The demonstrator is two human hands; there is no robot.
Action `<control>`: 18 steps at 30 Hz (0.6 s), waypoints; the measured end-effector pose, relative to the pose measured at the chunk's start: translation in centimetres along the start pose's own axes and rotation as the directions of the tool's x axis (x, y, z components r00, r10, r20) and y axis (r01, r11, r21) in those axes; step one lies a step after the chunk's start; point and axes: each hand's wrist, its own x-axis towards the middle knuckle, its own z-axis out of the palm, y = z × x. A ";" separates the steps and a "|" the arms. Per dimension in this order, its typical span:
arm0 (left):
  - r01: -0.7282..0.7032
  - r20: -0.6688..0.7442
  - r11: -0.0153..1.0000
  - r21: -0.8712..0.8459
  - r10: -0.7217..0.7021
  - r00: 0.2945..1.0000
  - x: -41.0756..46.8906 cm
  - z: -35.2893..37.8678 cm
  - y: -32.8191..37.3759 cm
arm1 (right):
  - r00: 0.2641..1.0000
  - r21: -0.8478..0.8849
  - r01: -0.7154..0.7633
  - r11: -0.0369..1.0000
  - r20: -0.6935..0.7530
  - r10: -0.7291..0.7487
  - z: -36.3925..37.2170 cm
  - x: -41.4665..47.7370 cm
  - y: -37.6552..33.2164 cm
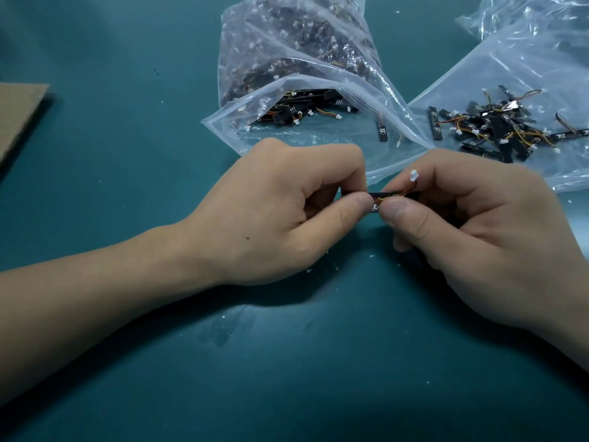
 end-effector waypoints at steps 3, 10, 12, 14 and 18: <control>-0.002 0.020 1.000 -0.008 0.003 1.000 -0.1 -0.1 0.1 | 1.000 -0.038 0.014 0.999 0.009 -0.013 -0.1 0.0 0.1; -0.005 0.022 1.000 -0.010 0.005 1.000 0.0 -0.1 0.2 | 1.000 -0.030 0.009 1.000 0.017 -0.008 0.0 0.0 0.1; -0.005 0.028 1.000 -0.016 0.006 1.000 0.0 -0.1 0.2 | 1.000 -0.029 0.004 1.000 0.015 -0.004 0.1 0.0 0.2; -0.010 0.016 1.000 -0.010 0.010 1.000 0.0 -0.1 0.2 | 1.000 -0.023 -0.001 1.000 0.013 0.001 0.0 -0.1 0.3; -0.010 0.003 1.000 -0.003 0.010 1.000 0.0 0.0 0.1 | 1.000 -0.058 0.006 0.998 0.028 -0.004 0.0 0.1 0.3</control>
